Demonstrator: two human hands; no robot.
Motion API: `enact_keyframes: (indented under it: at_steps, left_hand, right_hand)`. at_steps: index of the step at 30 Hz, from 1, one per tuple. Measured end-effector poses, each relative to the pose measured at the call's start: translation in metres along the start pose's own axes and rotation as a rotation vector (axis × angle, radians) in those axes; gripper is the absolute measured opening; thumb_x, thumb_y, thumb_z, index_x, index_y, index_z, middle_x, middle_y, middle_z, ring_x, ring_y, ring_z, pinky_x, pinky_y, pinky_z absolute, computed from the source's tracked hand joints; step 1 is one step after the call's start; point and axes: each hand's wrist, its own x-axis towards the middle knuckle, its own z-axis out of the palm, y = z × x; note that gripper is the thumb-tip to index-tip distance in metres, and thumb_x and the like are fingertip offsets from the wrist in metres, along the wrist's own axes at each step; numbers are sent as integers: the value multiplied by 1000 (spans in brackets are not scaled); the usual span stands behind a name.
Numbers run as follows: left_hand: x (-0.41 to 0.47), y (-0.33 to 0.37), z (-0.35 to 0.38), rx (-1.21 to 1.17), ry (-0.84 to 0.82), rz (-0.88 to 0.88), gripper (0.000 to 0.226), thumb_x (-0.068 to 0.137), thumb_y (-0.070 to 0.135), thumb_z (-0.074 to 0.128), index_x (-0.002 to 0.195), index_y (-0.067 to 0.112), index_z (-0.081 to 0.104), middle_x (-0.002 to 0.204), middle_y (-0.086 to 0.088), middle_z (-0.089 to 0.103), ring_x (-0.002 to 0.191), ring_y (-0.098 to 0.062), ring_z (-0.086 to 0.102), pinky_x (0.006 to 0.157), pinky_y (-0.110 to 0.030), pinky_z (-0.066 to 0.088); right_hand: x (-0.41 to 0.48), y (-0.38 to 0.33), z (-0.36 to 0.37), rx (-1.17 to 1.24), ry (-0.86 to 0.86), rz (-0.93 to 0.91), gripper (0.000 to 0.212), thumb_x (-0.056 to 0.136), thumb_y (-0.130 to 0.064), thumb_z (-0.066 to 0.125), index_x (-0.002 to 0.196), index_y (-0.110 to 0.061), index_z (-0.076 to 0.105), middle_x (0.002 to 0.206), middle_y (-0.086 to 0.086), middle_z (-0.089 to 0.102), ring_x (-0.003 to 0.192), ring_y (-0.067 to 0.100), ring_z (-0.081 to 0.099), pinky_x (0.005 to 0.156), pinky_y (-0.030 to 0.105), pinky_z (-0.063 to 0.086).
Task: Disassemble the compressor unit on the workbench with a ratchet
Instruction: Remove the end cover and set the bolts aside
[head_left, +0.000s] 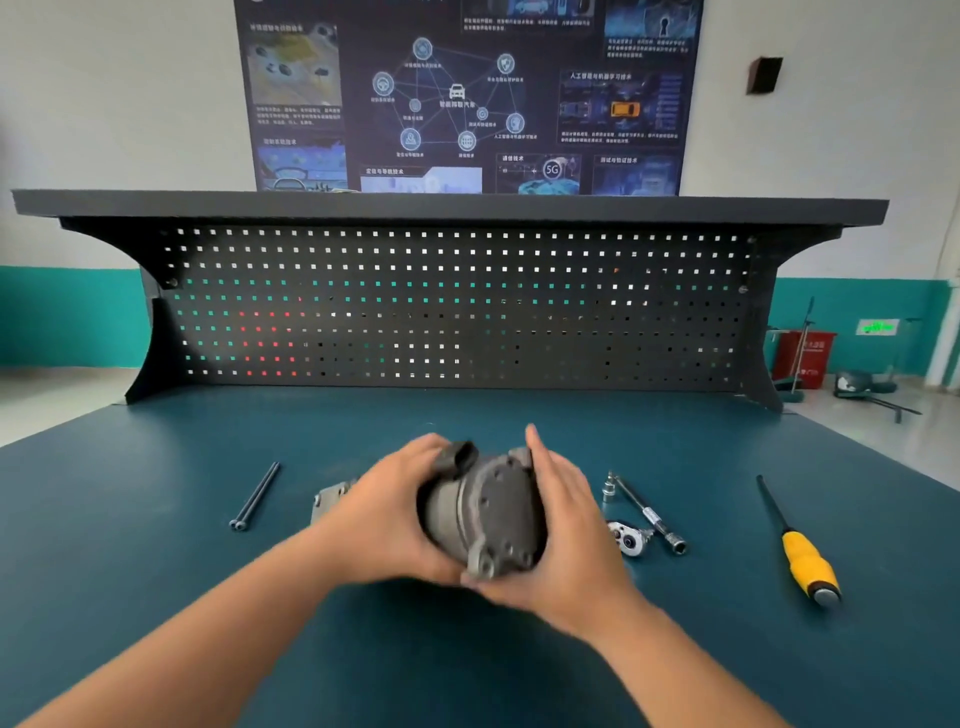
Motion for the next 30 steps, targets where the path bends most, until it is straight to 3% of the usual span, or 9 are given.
enact_keyframes:
  at_steps: [3, 7, 10, 12, 16, 19, 26, 28, 30]
  left_hand:
    - [23, -16, -3, -49, 12, -152, 76, 34, 60, 76, 103, 37, 54, 98, 21, 59, 88, 8, 56, 77, -6, 40]
    - [44, -37, 8, -45, 49, -223, 99, 45, 65, 75, 130, 21, 51, 112, 20, 54, 103, 2, 52, 89, -15, 39]
    - [54, -45, 20, 38, 54, -204, 100, 50, 66, 73, 135, 21, 44, 124, 13, 53, 114, -8, 51, 90, -17, 34]
    - [59, -50, 23, 137, 62, -194, 101, 51, 56, 83, 136, 23, 40, 127, 8, 52, 114, -11, 50, 89, -19, 35]
    - [65, -57, 15, 184, 72, -183, 89, 52, 49, 84, 128, 22, 46, 115, 7, 60, 104, -14, 57, 84, -27, 44]
    - [70, -58, 6, 158, 25, -171, 82, 51, 48, 86, 122, 22, 53, 104, 9, 66, 94, -14, 61, 80, -30, 48]
    - [70, -53, 6, 71, 1, -309, 64, 53, 50, 85, 103, 23, 56, 90, 11, 65, 84, -11, 62, 75, -31, 51]
    - [70, -52, 8, 40, 19, -343, 59, 54, 49, 85, 99, 26, 53, 89, 12, 63, 84, -11, 61, 76, -32, 51]
    - [70, -51, 10, 41, 30, -377, 60, 54, 52, 83, 99, 29, 52, 90, 13, 62, 85, -11, 60, 76, -32, 50]
  right_hand:
    - [31, 13, 0, 89, 1, 119, 128, 49, -58, 85, 148, -32, 8, 116, -39, 24, 112, -7, 27, 91, -5, 16]
    - [57, 33, 8, 201, 54, 299, 128, 41, -68, 77, 148, -20, 25, 130, -15, 47, 125, 8, 42, 97, 15, 35]
    - [69, 41, 15, 284, 161, 413, 78, 55, -55, 80, 122, -30, 51, 98, -30, 53, 103, 6, 56, 70, -1, 36]
    - [78, 40, 16, 266, 163, 424, 47, 60, -52, 80, 96, -37, 53, 87, -30, 55, 88, 2, 58, 63, 2, 38]
    - [88, 33, 13, 240, 93, 417, 67, 46, -71, 68, 99, -30, 58, 90, -20, 63, 83, -6, 56, 62, 13, 40]
    - [91, 28, 5, 253, 37, 467, 74, 41, -78, 62, 95, -27, 64, 89, -17, 67, 83, 1, 61, 66, 21, 48]
    - [97, 24, -3, 347, -96, 564, 61, 62, -72, 61, 95, -21, 66, 95, -3, 69, 88, 14, 65, 81, 32, 52]
    - [97, 24, 1, 381, -95, 561, 64, 70, -74, 54, 106, -20, 61, 108, -5, 65, 96, 11, 60, 86, 31, 49]
    - [96, 25, -1, 517, -91, 606, 61, 77, -78, 39, 96, -27, 67, 107, -7, 66, 101, 10, 58, 91, 31, 45]
